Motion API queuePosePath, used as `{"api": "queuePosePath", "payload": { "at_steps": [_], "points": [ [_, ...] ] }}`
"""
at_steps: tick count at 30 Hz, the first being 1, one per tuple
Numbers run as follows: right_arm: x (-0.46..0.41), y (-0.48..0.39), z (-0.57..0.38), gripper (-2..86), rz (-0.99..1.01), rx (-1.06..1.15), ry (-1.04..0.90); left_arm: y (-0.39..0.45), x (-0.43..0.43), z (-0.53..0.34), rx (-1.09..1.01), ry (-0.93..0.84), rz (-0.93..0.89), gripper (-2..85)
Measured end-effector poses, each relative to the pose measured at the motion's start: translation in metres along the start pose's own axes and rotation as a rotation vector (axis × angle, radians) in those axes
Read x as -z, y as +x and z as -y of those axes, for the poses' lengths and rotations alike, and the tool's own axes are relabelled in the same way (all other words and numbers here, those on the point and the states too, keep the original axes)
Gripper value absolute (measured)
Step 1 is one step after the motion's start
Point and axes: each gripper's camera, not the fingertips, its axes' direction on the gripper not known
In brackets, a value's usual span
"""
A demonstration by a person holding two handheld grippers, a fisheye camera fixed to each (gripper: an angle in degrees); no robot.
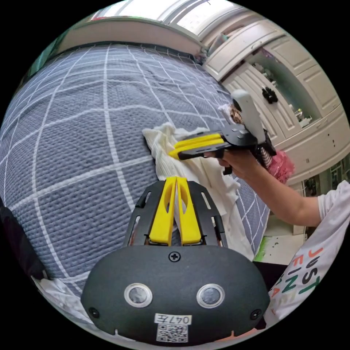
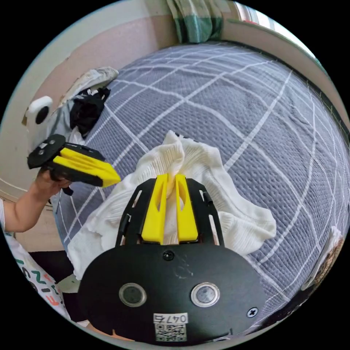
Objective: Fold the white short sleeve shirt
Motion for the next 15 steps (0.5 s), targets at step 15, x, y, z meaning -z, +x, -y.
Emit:
{"api": "queuePosePath", "payload": {
  "at_steps": [15],
  "points": [
    [0.109, -0.168, -0.133, 7.1, -0.106, 0.305, 0.199, 0.035, 0.012, -0.014, 0.011, 0.035, 0.071, -0.8]
  ]
}}
